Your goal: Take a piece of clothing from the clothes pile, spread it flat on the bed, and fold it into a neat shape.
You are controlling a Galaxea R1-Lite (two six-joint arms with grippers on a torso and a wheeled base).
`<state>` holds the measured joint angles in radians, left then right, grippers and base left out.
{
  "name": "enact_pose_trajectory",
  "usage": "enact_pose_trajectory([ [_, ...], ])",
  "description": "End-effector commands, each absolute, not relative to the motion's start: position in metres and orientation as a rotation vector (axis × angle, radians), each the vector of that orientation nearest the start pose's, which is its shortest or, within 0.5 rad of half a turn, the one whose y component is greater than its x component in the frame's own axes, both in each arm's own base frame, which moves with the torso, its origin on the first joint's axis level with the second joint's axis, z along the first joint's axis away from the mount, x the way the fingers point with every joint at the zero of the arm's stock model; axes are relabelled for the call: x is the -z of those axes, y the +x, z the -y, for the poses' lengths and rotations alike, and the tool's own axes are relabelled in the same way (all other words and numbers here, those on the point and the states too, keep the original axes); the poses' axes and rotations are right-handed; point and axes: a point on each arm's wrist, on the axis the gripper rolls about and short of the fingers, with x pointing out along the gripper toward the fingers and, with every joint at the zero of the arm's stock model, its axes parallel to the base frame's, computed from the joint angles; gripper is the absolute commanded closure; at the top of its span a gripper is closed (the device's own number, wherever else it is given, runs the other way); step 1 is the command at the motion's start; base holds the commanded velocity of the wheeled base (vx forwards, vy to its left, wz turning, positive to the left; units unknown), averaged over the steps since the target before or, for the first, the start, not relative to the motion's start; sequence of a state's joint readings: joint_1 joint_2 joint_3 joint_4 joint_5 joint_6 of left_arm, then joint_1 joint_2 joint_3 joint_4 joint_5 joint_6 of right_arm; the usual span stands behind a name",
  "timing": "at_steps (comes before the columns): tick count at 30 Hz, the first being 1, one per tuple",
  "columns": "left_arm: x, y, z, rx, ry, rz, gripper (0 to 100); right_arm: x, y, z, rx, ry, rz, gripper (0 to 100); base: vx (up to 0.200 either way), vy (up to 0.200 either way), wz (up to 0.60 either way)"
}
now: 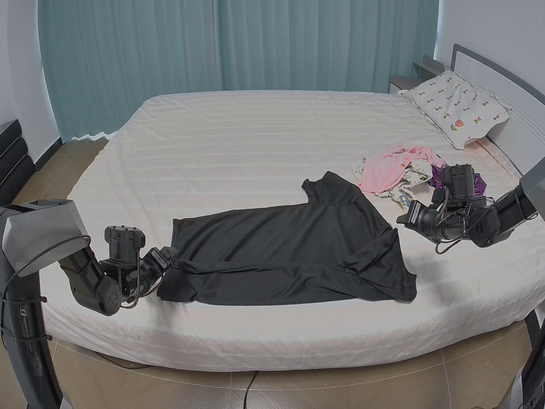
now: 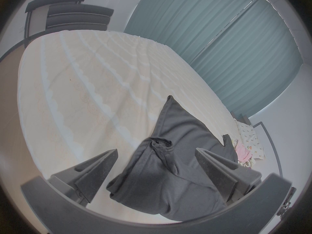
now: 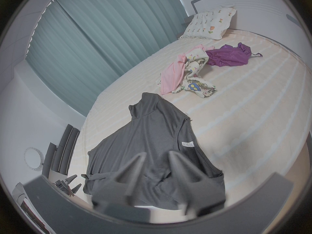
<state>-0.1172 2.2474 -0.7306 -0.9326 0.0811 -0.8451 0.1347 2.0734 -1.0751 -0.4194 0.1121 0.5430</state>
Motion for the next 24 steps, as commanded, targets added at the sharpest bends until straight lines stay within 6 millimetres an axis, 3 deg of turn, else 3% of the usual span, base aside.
enact_pose_trajectory([
  [1, -0.014, 0.351, 0.039, -0.206, -0.778, -0.552, 0, -0.092, 0.388, -0.056, -0.072, 0.518, -0.65, 0, 0.0, 0.0, 0.0],
  [8, -0.007, 0.329, 0.037, -0.14, -0.829, -0.663, 0, -0.09, 0.391, -0.051, 0.023, 0.667, -0.649, 0, 0.0, 0.0, 0.0],
  [10, -0.006, 0.326, 0.036, -0.118, -0.836, -0.686, 0, -0.073, 0.378, -0.049, 0.05, 0.659, -0.716, 0, 0.0, 0.0, 0.0],
  [16, -0.009, 0.331, 0.027, -0.084, -0.866, -0.685, 0, -0.045, 0.366, -0.042, 0.029, 0.63, -0.83, 0, 0.0, 0.0, 0.0],
  [24, -0.015, 0.332, 0.02, -0.116, -0.871, -0.709, 0, -0.036, 0.364, -0.037, -0.042, 0.598, -0.87, 0, 0.0, 0.0, 0.0],
])
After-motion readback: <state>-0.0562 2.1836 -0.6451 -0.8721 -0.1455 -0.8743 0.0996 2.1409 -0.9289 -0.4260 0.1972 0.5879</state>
